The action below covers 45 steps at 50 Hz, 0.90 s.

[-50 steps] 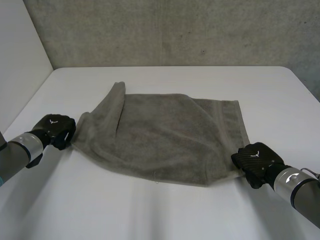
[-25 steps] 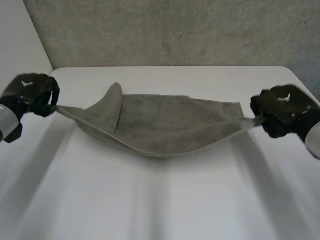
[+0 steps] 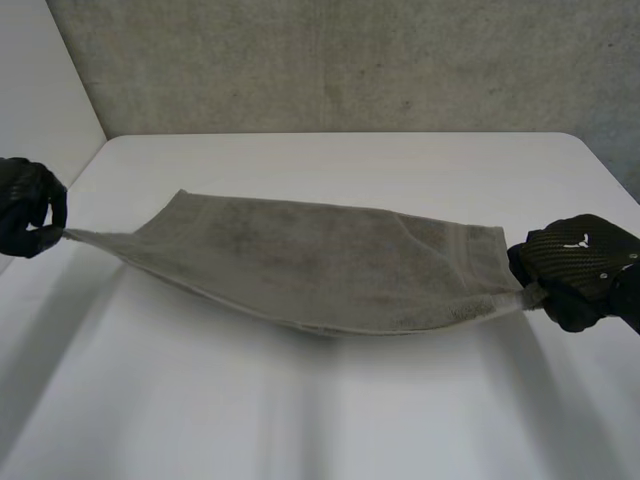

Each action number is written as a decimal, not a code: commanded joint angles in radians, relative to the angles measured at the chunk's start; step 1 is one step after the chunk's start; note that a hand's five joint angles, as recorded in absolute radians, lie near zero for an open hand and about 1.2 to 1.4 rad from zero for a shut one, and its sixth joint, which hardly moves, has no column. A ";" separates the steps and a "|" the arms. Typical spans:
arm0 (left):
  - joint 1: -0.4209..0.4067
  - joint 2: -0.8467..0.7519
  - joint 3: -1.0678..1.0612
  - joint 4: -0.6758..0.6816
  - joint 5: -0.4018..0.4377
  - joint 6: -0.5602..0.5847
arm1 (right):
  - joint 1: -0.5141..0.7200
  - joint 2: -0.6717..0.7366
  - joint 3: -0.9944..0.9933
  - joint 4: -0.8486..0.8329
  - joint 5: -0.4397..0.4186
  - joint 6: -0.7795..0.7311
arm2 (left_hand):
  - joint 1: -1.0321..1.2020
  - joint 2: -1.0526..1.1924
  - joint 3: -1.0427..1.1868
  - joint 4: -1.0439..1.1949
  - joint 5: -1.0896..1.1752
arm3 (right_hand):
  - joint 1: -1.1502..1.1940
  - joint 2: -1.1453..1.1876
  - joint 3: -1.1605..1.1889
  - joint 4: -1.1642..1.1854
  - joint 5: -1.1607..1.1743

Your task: Fold the towel.

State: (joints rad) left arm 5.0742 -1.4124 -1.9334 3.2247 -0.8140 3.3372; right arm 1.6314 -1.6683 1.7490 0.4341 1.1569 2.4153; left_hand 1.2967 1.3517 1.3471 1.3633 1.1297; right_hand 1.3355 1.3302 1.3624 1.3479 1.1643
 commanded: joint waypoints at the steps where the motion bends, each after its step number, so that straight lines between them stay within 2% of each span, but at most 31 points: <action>1: 0.106 0.099 -0.051 -0.060 0.116 -0.001 | -0.012 -0.036 -0.056 0.141 -0.088 -0.036 | 0.100 0.045 0.049 0.033 0.092 | 0.061 0.066 0.034 0.048 0.057; 4: 0.134 0.102 -0.058 -0.057 0.157 -0.004 | -0.036 -0.031 -0.097 0.175 -0.141 -0.050 | 0.100 0.045 0.049 0.033 0.092 | 0.061 0.066 0.034 0.048 0.057; 8: 0.126 0.079 -0.042 -0.052 0.161 -0.010 | -0.077 0.036 -0.157 0.173 -0.180 -0.062 | 0.100 0.045 0.049 0.033 0.092 | 0.061 0.066 0.034 0.048 0.057; 9: 0.115 0.044 -0.032 -0.045 0.161 -0.015 | -0.078 0.036 -0.157 0.173 -0.180 -0.062 | 0.100 0.045 0.049 0.033 0.092 | 0.061 0.066 0.034 0.048 0.057; 10: 0.085 -0.018 -0.006 -0.022 0.159 -0.024 | -0.078 0.101 -0.176 0.169 -0.181 -0.065 | 0.100 0.045 0.049 0.033 0.092 | 0.061 0.066 0.034 0.048 0.057; 11: 0.085 -0.019 -0.006 -0.022 0.159 -0.024 | -0.078 0.102 -0.177 0.169 -0.181 -0.065 | 0.100 0.045 0.049 0.033 0.092 | 0.061 0.066 0.034 0.048 0.057; 12: 0.031 -0.090 0.031 0.009 0.150 -0.037 | -0.068 0.167 -0.203 0.163 -0.175 -0.061 | 0.100 0.045 0.049 0.033 0.092 | 0.061 0.066 0.034 0.048 0.057; 13: 0.031 -0.091 0.031 0.009 0.150 -0.038 | -0.058 0.230 -0.239 0.155 -0.166 -0.056 | 0.100 0.045 0.049 0.033 0.092 | 0.061 0.066 0.034 0.048 0.057; 15: -0.079 -0.236 0.114 0.061 0.057 -0.076 | -0.038 0.283 -0.273 0.149 -0.152 -0.050 | 0.100 0.045 0.049 0.033 0.092 | 0.061 0.066 0.034 0.048 0.057; 16: -0.080 -0.237 0.114 0.061 0.056 -0.076 | -0.009 0.335 -0.307 0.143 -0.128 -0.041 | 0.100 0.045 0.049 0.033 0.092 | 0.061 0.066 0.034 0.048 0.057; 18: -0.174 -0.386 0.216 0.092 -0.077 -0.082 | 0.025 0.387 -0.345 0.134 -0.099 -0.030 | 0.100 0.045 0.049 0.033 0.092 | 0.061 0.066 0.034 0.048 0.057; 19: -0.175 -0.387 0.217 0.092 -0.077 -0.082 | 0.025 0.387 -0.345 0.134 -0.098 -0.030 | 0.100 0.045 0.049 0.033 0.092 | 0.061 0.066 0.034 0.048 0.057; 20: -0.202 -0.469 0.285 0.090 -0.129 -0.082 | 0.059 0.442 -0.393 0.115 -0.063 -0.015 | 0.100 0.045 0.049 0.033 0.092 | 0.061 0.066 0.034 0.048 0.057; 21: -0.202 -0.470 0.286 0.090 -0.129 -0.082 | 0.082 0.494 -0.440 0.091 -0.028 0.008 | 0.100 0.045 0.049 0.033 0.092 | 0.061 0.066 0.034 0.048 0.057; 23: -0.230 -0.589 0.409 0.084 -0.187 -0.085 | 0.096 0.540 -0.485 0.065 0.004 0.036 | 0.100 0.045 0.049 0.033 0.092 | 0.061 0.066 0.034 0.048 0.057; 27: -0.247 -0.689 0.524 0.064 -0.208 -0.088 | 0.111 0.654 -0.592 -0.010 0.052 0.119 | 0.100 0.045 0.049 0.033 0.092 | 0.061 0.066 0.034 0.048 0.057; 29: -0.282 -0.779 0.637 0.034 -0.215 -0.088 | 0.114 0.688 -0.624 -0.030 0.063 0.140 | 0.100 0.045 0.049 0.033 0.092 | 0.061 0.066 0.034 0.048 0.057; 33: -0.325 -0.856 0.750 0.009 -0.226 -0.091 | 0.139 0.751 -0.681 -0.071 0.070 0.185 | 0.100 0.045 0.049 0.033 0.092 | 0.061 0.066 0.034 0.048 0.057; 35: -0.336 -0.893 0.800 0.006 -0.247 -0.090 | 0.156 0.800 -0.723 -0.124 0.102 0.229 | 0.100 0.045 0.049 0.033 0.092 | 0.061 0.066 0.034 0.048 0.057; 37: -0.353 -0.959 0.890 0.004 -0.309 -0.090 | 0.159 0.824 -0.738 -0.152 0.122 0.238 | 0.100 0.045 0.049 0.033 0.092 | 0.061 0.066 0.034 0.048 0.057; 45: -0.403 -1.092 1.063 0.007 -0.359 -0.093 | 0.174 0.930 -0.830 -0.207 0.198 0.248 | 0.100 0.045 0.049 0.033 0.092 | 0.061 0.066 0.034 0.048 0.057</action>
State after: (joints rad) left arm 4.7013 -2.4242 -0.9738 3.2266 -1.1425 3.2464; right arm 1.7945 -0.8000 0.9755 0.2526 1.3122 2.6603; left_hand 1.2983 1.3533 1.3478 1.3637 1.1533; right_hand 1.3354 1.3302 1.3625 1.3479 1.1642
